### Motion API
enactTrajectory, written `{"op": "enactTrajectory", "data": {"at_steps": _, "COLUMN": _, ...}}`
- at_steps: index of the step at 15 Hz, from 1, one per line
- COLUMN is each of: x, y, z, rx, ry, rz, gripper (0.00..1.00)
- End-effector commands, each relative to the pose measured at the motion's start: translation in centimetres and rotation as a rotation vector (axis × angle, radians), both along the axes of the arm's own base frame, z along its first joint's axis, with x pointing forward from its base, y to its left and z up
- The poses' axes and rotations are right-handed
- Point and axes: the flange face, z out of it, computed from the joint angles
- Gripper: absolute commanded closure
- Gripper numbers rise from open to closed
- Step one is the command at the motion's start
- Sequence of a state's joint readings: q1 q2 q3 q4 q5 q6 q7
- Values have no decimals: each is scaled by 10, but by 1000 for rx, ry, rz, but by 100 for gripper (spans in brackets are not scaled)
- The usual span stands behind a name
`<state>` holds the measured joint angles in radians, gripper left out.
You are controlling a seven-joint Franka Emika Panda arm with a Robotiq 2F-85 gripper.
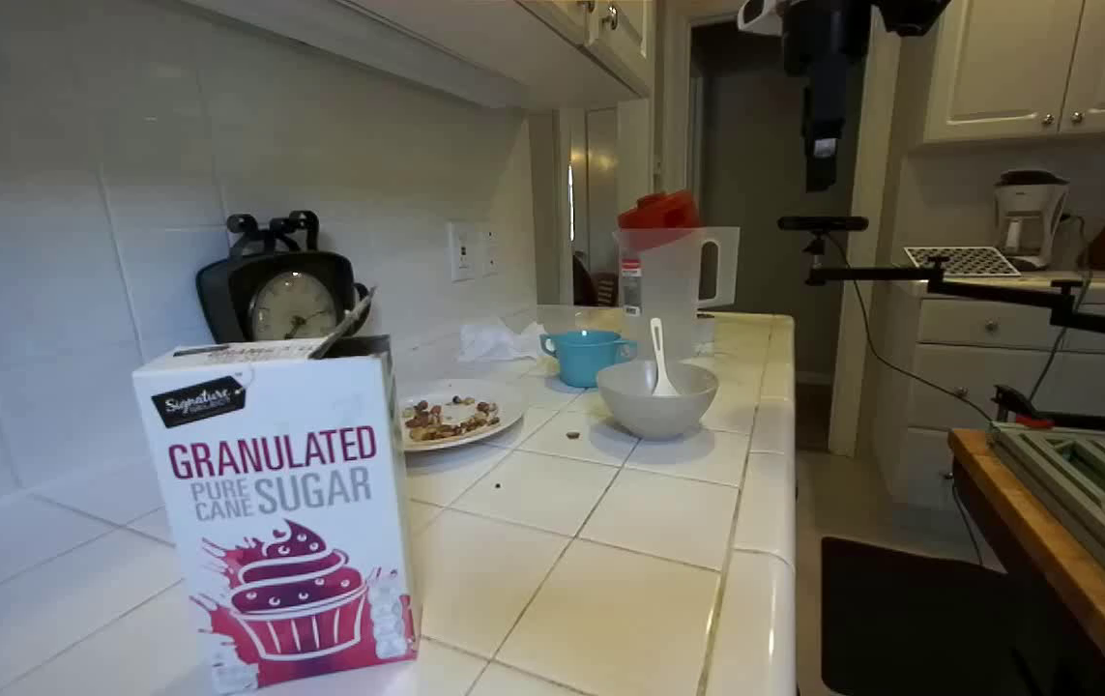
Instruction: Remove the red lid from the jug.
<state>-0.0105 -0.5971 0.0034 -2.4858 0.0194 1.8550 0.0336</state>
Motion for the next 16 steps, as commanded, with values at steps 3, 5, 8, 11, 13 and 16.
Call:
{"op": "enactTrajectory", "data": {"at_steps": 3, "x": 0, "y": 0, "z": 1, "rx": 0, "ry": 1, "rz": 0, "gripper": 0}}
{"op": "enactTrajectory", "data": {"at_steps": 5, "x": 0, "y": 0, "z": 1, "rx": 0, "ry": 1, "rz": 0, "gripper": 0}}
{"op": "enactTrajectory", "data": {"at_steps": 8, "x": 0, "y": 0, "z": 1, "rx": 0, "ry": 1, "rz": 0, "gripper": 0}}
{"op": "enactTrajectory", "data": {"at_steps": 11, "x": 0, "y": 0, "z": 1, "rx": 0, "ry": 1, "rz": 0, "gripper": 0}}
{"op": "enactTrajectory", "data": {"at_steps": 13, "x": 0, "y": 0, "z": 1, "rx": 0, "ry": 1, "rz": 0, "gripper": 0}}
{"op": "enactTrajectory", "data": {"at_steps": 16, "x": 7, "y": -4, "z": 7, "rx": 86, "ry": -43, "rz": -40, "gripper": 0}}
